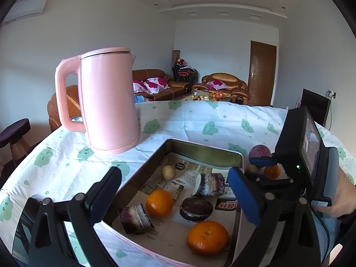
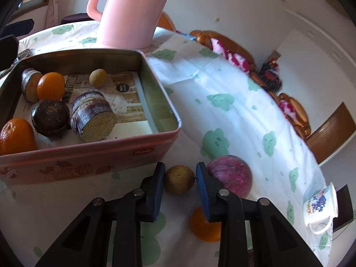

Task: Organize fruits
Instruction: 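Close the right gripper on a small brown round fruit while the left gripper approaches a small orange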

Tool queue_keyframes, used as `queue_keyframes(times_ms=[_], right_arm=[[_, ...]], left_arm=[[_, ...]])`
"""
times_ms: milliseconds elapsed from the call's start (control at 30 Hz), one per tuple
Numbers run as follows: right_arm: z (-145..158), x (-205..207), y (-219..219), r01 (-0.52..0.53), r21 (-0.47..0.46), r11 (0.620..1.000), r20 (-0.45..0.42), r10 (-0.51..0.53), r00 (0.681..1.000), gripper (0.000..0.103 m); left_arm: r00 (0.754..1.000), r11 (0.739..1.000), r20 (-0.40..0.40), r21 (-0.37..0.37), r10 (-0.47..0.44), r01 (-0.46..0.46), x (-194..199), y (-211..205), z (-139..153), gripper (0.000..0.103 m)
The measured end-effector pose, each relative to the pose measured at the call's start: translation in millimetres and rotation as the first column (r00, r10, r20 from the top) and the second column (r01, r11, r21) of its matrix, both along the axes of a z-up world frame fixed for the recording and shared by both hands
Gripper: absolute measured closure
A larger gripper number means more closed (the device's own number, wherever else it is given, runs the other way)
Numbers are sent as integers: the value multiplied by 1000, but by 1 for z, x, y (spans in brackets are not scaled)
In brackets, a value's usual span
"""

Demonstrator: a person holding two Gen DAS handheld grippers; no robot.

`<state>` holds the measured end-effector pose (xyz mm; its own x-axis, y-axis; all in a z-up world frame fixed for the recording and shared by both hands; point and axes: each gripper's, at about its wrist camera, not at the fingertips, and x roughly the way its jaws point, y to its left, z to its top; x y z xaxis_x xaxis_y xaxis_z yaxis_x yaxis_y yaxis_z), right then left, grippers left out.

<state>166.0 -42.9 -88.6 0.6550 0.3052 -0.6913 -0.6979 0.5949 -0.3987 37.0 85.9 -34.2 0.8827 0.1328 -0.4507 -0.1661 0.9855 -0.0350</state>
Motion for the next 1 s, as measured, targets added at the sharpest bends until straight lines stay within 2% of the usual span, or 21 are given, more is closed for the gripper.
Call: queue_keyframes(times_ms=[100, 200, 267, 400, 567, 767, 900, 1000], right_arm=[[14, -5, -12, -7, 122, 992, -39, 12, 999, 73], [30, -14, -31, 11, 220, 976, -25, -6, 1000, 73], [41, -15, -52, 45, 302, 952, -37, -35, 999, 73], [51, -12, -92, 140, 400, 906, -48, -131, 990, 73], [46, 4, -135, 271, 450, 851, -93, -257, 962, 73], [42, 16, -165, 344, 485, 804, -143, -315, 938, 73], [39, 21, -174, 366, 486, 794, -171, -324, 930, 73], [38, 24, -178, 376, 495, 783, -189, -326, 926, 73]], left_arm=[[1000, 1000, 4, -2, -9, 9, 2, -4, 3, 4], [999, 1000, 10, 0, -30, 30, 4, -13, 7, 4], [998, 998, 6, 2, -56, 56, 8, -23, 8, 4], [993, 993, -9, 22, -115, 116, 18, -50, 9, 4], [980, 980, -43, 34, -195, 197, 35, -87, 7, 4], [952, 959, -134, 22, -276, 282, 70, -130, -11, 6], [928, 947, -199, 4, -314, 322, 91, -150, -25, 11], [912, 942, -244, -31, -331, 334, 106, -157, -33, 21]])
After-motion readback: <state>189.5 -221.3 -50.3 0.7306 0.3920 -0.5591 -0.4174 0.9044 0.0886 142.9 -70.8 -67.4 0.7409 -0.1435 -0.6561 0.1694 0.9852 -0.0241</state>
